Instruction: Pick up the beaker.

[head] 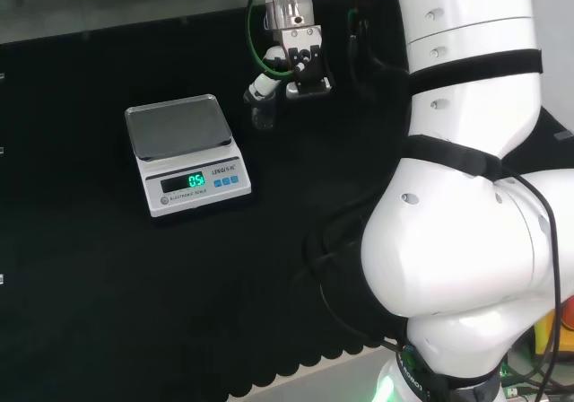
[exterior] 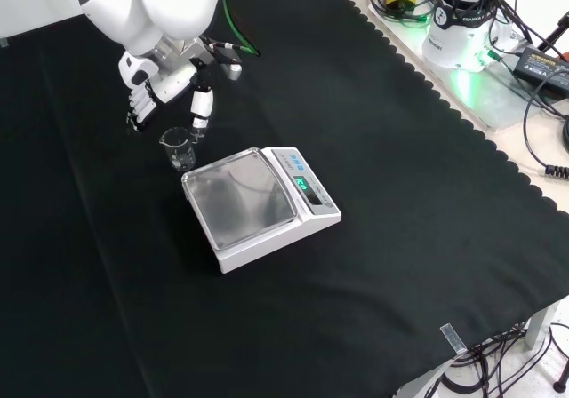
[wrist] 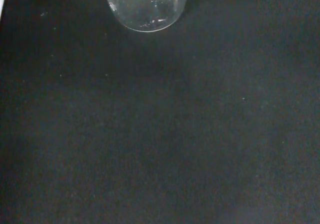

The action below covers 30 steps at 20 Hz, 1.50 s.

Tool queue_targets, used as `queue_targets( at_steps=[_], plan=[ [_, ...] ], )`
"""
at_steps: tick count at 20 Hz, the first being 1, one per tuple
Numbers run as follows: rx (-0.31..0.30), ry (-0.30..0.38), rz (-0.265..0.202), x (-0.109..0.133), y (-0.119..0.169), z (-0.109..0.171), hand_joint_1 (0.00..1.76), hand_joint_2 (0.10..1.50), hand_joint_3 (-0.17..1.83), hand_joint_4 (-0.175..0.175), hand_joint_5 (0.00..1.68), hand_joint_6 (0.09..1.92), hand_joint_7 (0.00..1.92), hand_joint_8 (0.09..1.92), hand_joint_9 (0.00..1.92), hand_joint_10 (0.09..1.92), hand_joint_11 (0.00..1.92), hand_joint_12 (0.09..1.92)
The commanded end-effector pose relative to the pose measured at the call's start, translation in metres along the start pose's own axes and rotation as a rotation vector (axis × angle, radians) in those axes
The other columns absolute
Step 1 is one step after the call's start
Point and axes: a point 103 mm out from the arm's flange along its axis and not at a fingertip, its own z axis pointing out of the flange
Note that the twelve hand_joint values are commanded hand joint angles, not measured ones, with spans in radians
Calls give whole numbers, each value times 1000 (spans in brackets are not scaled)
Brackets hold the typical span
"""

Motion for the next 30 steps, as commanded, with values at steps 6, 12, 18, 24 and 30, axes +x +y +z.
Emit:
queue_targets(
  at_steps=[6,12,18,24,30],
  plan=[
    [65,-17,-13,17,17,8,491,977,183,-175,127,87,0,461,0,517,0,1432],
    [102,-32,-21,18,21,21,530,977,188,-175,137,87,0,514,0,560,0,1446],
    [100,-43,-23,20,12,21,566,970,206,-175,149,87,0,569,0,696,68,1473],
    [70,-53,-8,24,5,14,655,963,295,-175,226,87,36,764,113,907,297,1389],
    [86,-79,14,27,8,11,802,962,454,-175,413,87,236,780,455,808,559,1273]
  ],
)
